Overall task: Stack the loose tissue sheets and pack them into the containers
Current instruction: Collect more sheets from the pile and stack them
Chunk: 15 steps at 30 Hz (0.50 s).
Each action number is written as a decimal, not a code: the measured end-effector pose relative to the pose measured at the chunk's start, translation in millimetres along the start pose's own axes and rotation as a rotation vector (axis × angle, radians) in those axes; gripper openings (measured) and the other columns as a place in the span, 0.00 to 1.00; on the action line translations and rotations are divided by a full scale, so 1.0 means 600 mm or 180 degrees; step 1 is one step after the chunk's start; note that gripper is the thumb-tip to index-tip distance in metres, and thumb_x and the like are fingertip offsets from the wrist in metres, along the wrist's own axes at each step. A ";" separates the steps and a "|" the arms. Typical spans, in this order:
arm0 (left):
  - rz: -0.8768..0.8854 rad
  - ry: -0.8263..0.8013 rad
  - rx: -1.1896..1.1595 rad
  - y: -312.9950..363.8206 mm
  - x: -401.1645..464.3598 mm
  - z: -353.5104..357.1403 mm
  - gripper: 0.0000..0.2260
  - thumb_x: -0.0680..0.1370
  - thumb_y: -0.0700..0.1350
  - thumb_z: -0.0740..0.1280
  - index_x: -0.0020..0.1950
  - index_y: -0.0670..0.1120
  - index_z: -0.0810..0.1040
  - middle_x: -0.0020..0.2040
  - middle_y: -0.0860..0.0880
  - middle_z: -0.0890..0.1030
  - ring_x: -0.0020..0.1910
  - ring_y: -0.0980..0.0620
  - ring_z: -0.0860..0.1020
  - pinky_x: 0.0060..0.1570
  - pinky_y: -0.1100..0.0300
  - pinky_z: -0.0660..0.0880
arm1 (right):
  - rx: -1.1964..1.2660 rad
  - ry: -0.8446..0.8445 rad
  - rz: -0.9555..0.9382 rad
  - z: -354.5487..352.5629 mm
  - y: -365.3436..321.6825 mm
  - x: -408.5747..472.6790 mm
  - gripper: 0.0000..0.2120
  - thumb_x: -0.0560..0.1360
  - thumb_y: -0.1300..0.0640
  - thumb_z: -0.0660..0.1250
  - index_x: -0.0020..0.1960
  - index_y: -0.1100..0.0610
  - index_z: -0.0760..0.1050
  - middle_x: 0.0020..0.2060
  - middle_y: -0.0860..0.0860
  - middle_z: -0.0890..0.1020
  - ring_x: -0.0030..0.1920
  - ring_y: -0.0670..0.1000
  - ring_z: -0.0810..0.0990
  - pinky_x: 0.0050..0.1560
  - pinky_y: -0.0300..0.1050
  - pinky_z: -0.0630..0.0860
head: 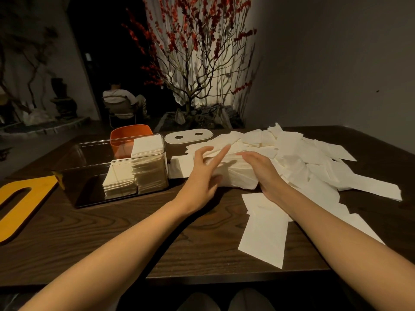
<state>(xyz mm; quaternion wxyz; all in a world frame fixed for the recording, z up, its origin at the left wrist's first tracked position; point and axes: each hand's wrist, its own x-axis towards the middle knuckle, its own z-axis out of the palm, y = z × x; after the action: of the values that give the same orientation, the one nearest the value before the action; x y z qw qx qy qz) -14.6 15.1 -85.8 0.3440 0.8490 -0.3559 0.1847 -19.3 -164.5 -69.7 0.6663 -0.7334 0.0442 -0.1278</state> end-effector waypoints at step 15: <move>-0.0731 0.0363 -0.0575 -0.001 0.007 0.002 0.38 0.76 0.50 0.70 0.79 0.48 0.52 0.74 0.49 0.64 0.70 0.57 0.64 0.65 0.65 0.61 | 0.0896 -0.0546 0.0456 -0.002 -0.021 -0.017 0.20 0.81 0.45 0.54 0.67 0.52 0.72 0.60 0.52 0.75 0.57 0.53 0.77 0.56 0.49 0.76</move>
<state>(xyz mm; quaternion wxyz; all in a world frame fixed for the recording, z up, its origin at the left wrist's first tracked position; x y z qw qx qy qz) -11.5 12.4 -84.5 0.4575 0.8379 -0.2516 0.1593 -30.5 -161.7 -58.2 0.7710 -0.6361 0.0211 -0.0218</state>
